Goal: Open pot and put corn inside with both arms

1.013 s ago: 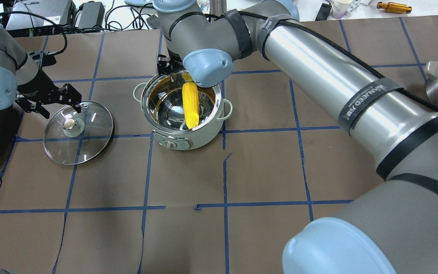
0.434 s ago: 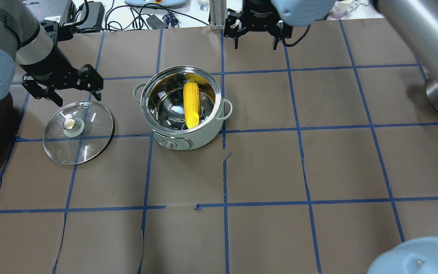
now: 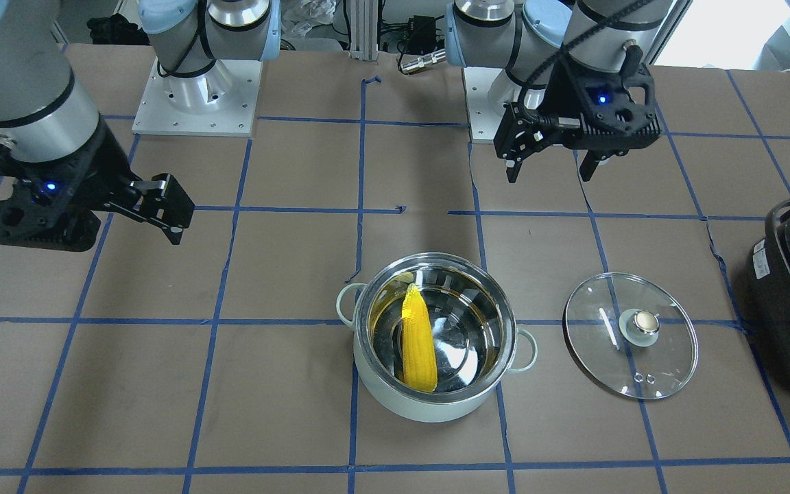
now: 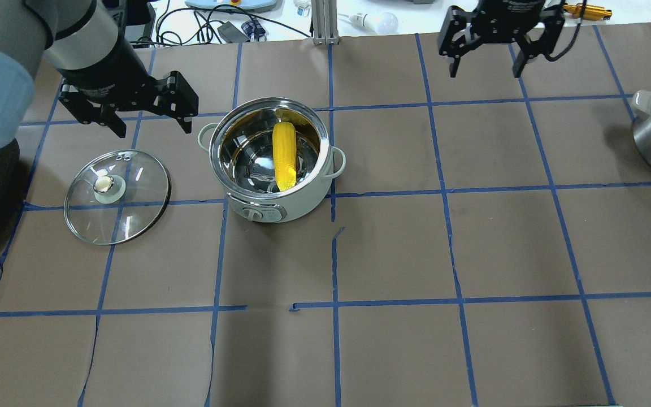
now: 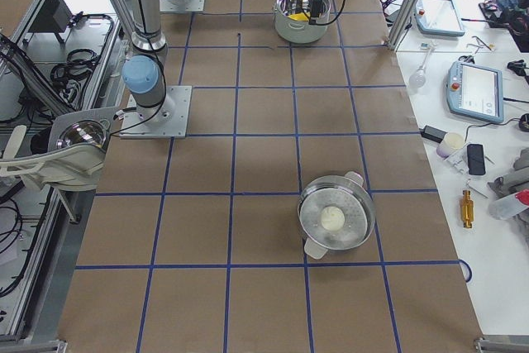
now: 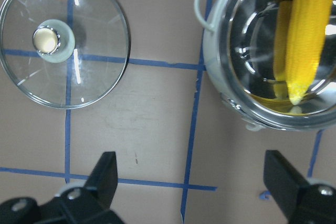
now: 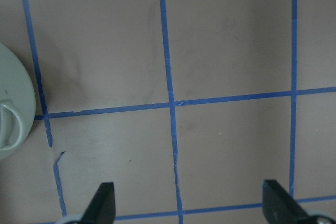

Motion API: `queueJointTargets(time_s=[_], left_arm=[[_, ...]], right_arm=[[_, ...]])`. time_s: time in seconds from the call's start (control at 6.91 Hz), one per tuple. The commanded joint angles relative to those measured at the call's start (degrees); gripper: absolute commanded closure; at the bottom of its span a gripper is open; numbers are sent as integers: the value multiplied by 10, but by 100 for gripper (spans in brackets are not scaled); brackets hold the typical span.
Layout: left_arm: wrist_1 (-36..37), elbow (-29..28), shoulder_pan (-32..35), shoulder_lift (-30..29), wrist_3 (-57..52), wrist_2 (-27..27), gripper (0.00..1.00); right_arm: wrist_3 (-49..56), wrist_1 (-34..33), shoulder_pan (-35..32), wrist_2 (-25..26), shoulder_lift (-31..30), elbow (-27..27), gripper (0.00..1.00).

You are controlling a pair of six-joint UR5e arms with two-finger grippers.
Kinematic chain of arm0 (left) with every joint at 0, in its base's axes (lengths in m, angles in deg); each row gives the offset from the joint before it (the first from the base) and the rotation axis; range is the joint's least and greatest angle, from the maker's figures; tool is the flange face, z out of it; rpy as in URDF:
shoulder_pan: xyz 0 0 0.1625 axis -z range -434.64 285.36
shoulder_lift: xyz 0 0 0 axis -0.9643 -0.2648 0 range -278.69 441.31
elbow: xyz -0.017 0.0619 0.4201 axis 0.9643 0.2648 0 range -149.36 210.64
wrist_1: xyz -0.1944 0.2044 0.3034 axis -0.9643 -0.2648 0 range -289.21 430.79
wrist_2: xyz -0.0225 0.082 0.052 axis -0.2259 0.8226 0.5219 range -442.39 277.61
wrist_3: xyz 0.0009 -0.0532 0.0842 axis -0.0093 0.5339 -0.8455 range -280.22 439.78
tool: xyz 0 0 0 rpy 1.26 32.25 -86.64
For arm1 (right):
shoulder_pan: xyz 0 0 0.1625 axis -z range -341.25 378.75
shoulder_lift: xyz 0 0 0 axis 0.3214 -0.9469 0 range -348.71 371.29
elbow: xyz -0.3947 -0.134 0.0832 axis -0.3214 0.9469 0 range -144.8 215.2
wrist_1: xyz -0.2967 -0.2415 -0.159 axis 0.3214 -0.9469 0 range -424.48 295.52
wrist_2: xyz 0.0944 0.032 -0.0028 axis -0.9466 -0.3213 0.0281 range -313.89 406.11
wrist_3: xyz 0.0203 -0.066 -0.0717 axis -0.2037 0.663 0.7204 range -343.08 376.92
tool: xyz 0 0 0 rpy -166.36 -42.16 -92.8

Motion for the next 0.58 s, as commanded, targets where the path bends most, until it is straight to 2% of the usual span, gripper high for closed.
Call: queueJointTargets(time_s=[0.0, 0.29, 0.43], left_arm=[[-19, -51, 18, -25, 2, 11, 0], [-13, -58, 18, -52, 3, 13, 0], [-13, -65, 13, -47, -7, 18, 0]], right_arm=[[-20, 27, 16, -1, -64, -59, 0], [-26, 21, 16, -2, -104, -118, 0], [-26, 26, 16, 2, -106, -114, 0]])
